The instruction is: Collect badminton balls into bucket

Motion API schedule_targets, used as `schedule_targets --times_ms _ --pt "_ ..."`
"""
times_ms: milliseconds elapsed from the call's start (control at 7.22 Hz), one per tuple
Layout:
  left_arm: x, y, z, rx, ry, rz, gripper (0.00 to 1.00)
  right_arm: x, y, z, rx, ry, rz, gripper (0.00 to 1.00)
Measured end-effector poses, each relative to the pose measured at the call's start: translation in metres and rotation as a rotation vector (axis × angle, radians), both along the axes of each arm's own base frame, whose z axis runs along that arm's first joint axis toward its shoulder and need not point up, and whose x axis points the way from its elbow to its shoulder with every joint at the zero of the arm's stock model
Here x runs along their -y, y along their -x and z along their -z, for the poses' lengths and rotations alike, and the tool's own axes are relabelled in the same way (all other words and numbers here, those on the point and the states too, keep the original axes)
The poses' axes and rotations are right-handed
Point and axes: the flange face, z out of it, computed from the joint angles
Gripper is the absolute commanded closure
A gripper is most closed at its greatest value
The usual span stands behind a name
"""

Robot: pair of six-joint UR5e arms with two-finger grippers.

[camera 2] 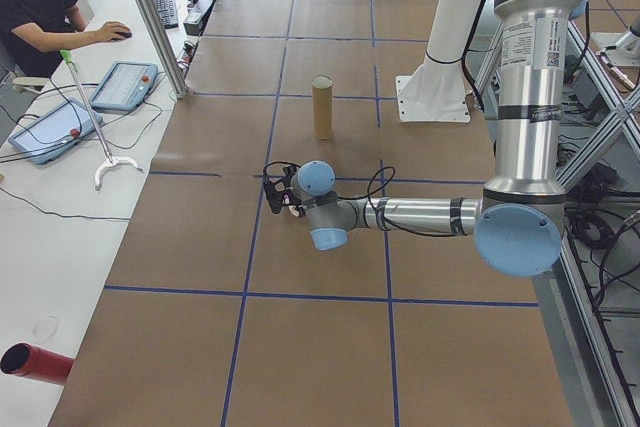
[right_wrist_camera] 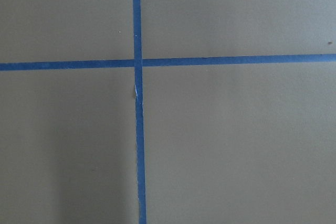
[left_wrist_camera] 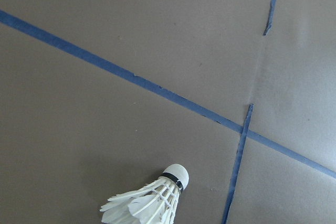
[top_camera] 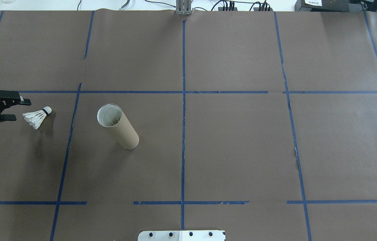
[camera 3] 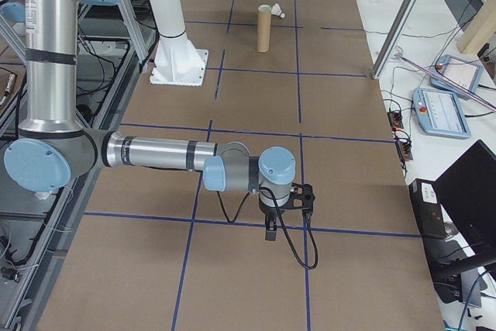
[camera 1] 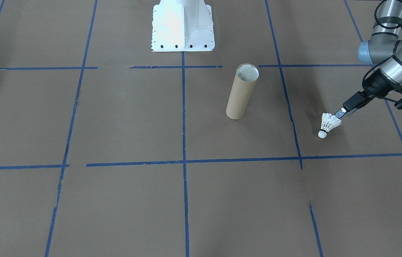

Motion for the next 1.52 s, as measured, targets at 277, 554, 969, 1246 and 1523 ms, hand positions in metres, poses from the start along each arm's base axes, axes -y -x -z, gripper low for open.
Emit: schedule_targets --times_ms 277,554,969,1246,1523 --pt "-0.005 -0.017 -0.002 -0.006 0.049 0.031 0.00 0.000 0.000 0.000 0.000 0.000 0.000 0.00" --pt "-0.001 -0.021 -0.009 0.010 0.062 0.061 0.05 0.000 0.000 0.000 0.000 0.000 0.000 0.00" --pt "-0.003 -0.025 -0.019 0.010 0.058 0.061 0.44 0.000 0.000 0.000 0.000 0.000 0.000 0.00" --pt "-0.004 -0.026 -0.020 0.007 0.054 0.059 0.51 0.000 0.000 0.000 0.000 0.000 0.000 0.00" --pt "-0.005 -0.029 -0.019 0.006 0.053 0.053 0.53 0.000 0.000 0.000 0.000 0.000 0.000 0.00"
